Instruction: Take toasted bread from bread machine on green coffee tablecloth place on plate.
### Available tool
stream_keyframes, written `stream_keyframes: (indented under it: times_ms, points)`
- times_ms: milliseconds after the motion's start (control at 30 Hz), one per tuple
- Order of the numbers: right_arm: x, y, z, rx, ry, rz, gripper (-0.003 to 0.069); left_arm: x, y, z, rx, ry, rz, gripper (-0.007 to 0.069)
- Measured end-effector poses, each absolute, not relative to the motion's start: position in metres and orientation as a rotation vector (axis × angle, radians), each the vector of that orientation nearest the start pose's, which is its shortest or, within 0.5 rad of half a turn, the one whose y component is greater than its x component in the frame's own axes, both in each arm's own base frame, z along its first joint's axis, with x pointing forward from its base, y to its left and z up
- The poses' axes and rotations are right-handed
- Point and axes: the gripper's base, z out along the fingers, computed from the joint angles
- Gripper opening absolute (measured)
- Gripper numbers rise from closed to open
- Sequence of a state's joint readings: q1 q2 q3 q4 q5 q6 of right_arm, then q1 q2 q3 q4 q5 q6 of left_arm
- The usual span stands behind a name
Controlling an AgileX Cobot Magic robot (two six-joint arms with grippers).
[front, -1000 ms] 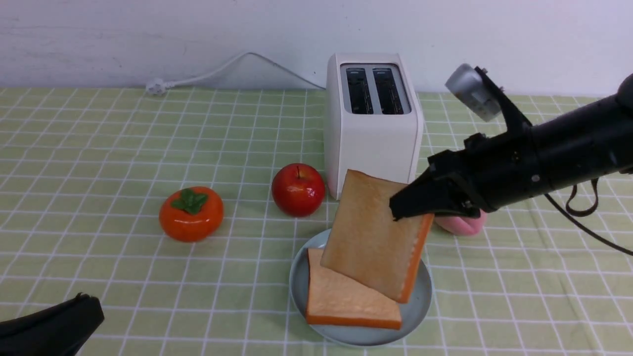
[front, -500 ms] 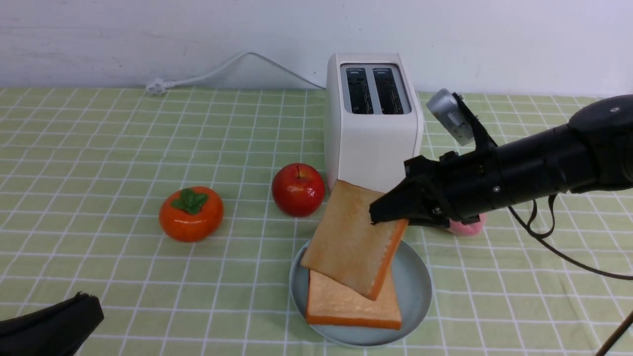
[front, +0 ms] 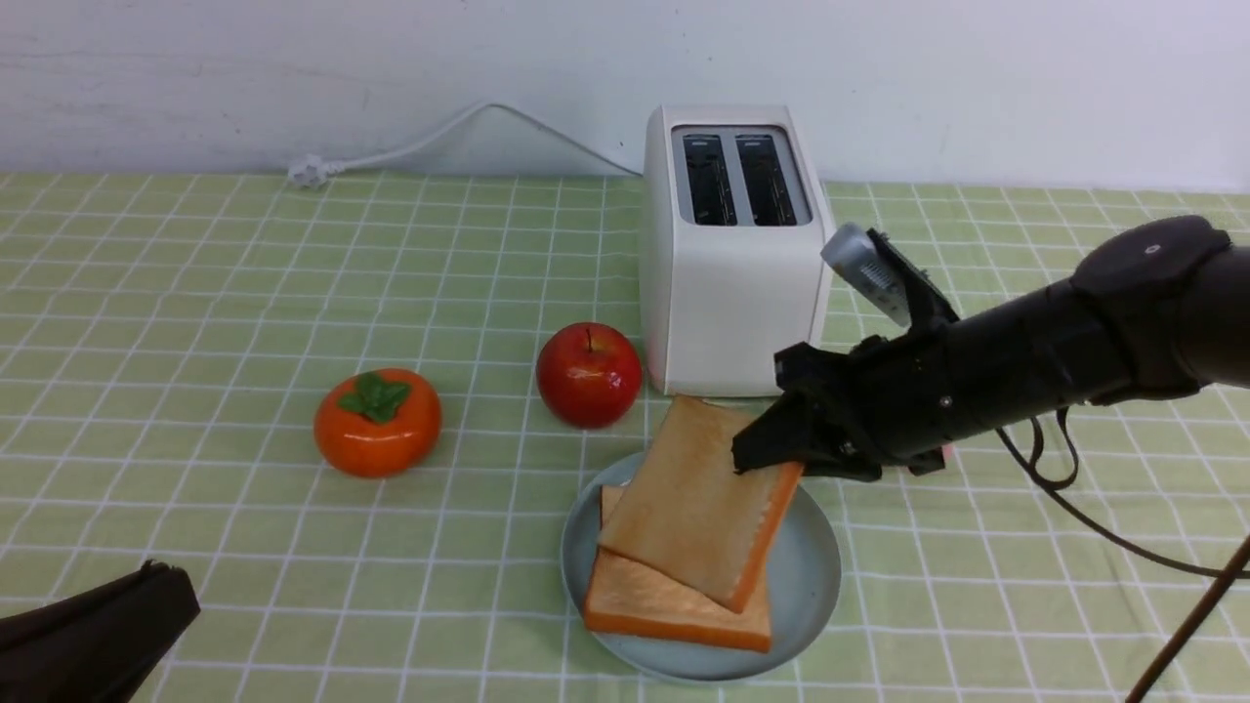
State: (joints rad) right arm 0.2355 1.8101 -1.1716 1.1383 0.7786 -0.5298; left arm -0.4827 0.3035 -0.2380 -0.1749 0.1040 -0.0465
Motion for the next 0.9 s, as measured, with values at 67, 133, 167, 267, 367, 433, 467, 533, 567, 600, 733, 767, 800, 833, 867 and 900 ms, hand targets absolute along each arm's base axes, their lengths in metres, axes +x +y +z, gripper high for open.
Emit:
stream_keyframes:
  times_ms: [67,133,167,267,367,433,467,533,567,600,733,767,800,833,867,900]
  points:
    - [0.347,0.142,0.218,-0.016,2.582,1.124,0.0245,0.073,-0.04,0.264,0.232,1.664,-0.55,0.0002]
    - [0.347,0.14,0.219,-0.07,2.601,1.077,0.0336,0.073,-0.04,0.264,0.232,1.665,-0.55,0.0002]
    - [0.348,0.138,0.221,-0.096,2.614,1.046,0.0378,0.073,-0.04,0.264,0.231,1.664,-0.55,0.0002]
    - [0.348,0.13,0.232,-0.117,2.642,0.982,0.0428,0.073,-0.04,0.264,0.231,1.665,-0.551,0.0004]
    - [0.345,0.118,0.256,-0.159,2.664,0.871,0.0437,0.073,-0.04,0.264,0.231,1.665,-0.551,0.0005]
    - [0.338,0.11,0.275,-0.199,2.683,0.772,0.0421,0.073,-0.04,0.264,0.23,1.665,-0.552,0.0005]
    - [0.332,0.106,0.286,-0.218,2.685,0.72,0.0404,0.073,-0.04,0.264,0.228,1.663,-0.553,0.0006]
    - [0.317,0.097,0.31,-0.245,2.67,0.626,0.0355,0.073,-0.04,0.266,0.218,1.649,-0.561,0.0006]
    - [0.308,0.093,0.321,-0.256,2.664,0.583,0.0325,0.073,-0.04,0.267,0.212,1.64,-0.565,0.0003]
    - [0.298,0.089,0.332,-0.264,2.659,0.549,0.0291,0.073,-0.04,0.267,0.205,1.635,-0.572,-0.0004]
    - [0.251,0.075,0.37,-0.265,2.622,0.465,0.0156,0.07,-0.039,0.268,0.185,1.633,-0.6,-0.0013]
    - [0.237,0.071,0.376,-0.266,2.606,0.451,0.0128,0.069,-0.038,0.268,0.184,1.629,-0.603,-0.0013]
    - [0.223,0.068,0.381,-0.263,2.591,0.442,0.0104,0.067,-0.037,0.269,0.183,1.621,-0.607,-0.0013]
    - [0.223,0.068,0.379,-0.259,2.597,0.443,0.0104,0.067,-0.037,0.269,0.183,1.619,-0.608,-0.0013]
    - [0.203,0.063,0.383,-0.255,2.567,0.433,0.0078,0.064,-0.036,0.27,0.182,1.602,-0.612,-0.0013]
    - [0.183,0.059,0.381,-0.241,2.555,0.43,0.0059,0.062,-0.035,0.271,0.18,1.586,-0.615,-0.0013]
